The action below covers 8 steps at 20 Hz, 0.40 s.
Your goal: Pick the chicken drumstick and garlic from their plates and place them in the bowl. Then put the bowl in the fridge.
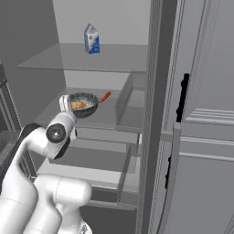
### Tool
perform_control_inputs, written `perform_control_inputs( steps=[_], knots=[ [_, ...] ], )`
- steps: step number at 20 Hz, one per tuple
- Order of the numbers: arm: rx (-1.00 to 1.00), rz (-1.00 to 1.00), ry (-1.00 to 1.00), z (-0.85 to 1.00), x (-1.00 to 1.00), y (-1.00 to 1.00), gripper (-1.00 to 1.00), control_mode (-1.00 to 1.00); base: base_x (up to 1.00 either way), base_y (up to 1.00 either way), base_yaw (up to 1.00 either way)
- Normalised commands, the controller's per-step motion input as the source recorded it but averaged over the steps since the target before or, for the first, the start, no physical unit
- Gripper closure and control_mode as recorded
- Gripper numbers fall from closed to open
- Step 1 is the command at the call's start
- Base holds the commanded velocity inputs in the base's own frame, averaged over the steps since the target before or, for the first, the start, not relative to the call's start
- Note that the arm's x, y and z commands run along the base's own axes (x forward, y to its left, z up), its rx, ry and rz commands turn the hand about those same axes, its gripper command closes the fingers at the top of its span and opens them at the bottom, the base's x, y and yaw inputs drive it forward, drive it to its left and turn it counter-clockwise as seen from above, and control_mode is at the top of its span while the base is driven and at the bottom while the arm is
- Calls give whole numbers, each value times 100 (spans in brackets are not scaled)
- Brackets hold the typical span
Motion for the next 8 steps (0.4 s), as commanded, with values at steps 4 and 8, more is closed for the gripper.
perform_control_inputs(
  steps=[4,8],
  knots=[
    [0,0,42,93,-49,-20,-100,-100,0,0,0],
    [0,-2,38,39,-78,-14,-100,-100,0,0,0]
  ],
)
